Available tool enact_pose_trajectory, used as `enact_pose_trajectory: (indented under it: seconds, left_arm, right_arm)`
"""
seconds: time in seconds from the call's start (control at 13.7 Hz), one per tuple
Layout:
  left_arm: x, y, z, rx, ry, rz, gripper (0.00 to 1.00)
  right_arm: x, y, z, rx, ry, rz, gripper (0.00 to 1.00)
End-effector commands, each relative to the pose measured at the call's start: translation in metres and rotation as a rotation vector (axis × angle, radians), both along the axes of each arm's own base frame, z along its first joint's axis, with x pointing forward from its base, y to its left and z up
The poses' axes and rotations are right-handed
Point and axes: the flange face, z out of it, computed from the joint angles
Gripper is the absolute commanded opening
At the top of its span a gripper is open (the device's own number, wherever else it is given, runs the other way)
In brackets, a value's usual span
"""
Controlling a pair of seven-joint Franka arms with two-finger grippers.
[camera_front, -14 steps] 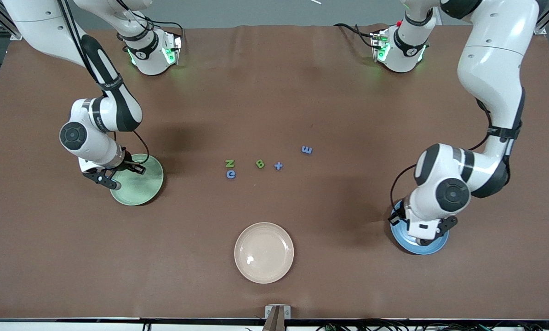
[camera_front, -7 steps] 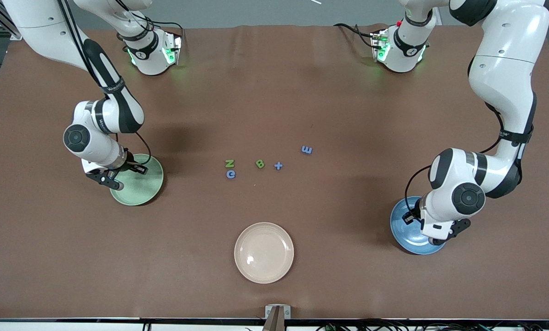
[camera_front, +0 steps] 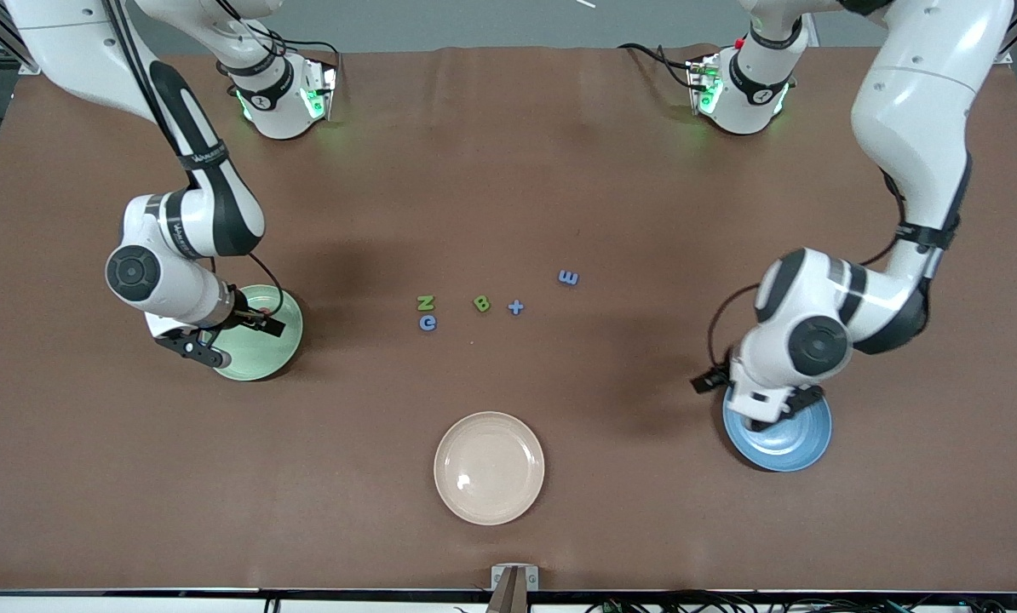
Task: Sort upper and lower case letters into plates
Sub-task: 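Grasp the blue m with the left gripper while the right grasps blue G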
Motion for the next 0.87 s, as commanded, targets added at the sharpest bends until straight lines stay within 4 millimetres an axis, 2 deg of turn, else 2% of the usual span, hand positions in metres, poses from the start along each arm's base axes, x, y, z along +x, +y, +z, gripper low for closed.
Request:
enact_pose_trajectory:
  seconds: [0.0, 0.15, 0.29, 0.44, 0.66, 0.8]
  left_arm:
    - [-0.046, -0.047, -0.004, -0.003, 0.032, -0.004, 0.99]
    - [-0.071, -0.077, -0.018, -0.038, 0.028, -0.004, 0.98]
    - [-0.1, -0.112, -0.038, -0.068, -0.002, 0.077, 0.93]
    - [-0.13, -0.149, -0.051, -0.055, -0.008, 0.173, 0.88]
    - [-0.161, -0.179, -0.063, -0.042, -0.003, 0.307, 0.83]
    - [-0.179, -0.189, -0.071, -0.026, -0.021, 0.366, 0.83]
  right_arm:
    - [-0.003, 0.07, 0.012, 0.02, -0.018, -0.064, 1.0]
    - [-0.001, 0.106, 0.021, 0.062, -0.033, -0.057, 1.0]
    - [0.0, 0.143, 0.014, 0.085, -0.029, -0.035, 1.0]
    - [-0.004, 0.178, -0.003, 0.094, -0.061, -0.061, 1.0]
    - [-0.012, 0.221, -0.032, 0.095, -0.085, -0.094, 1.0]
    - [-0.014, 0.246, -0.042, 0.086, -0.089, -0.114, 1.0]
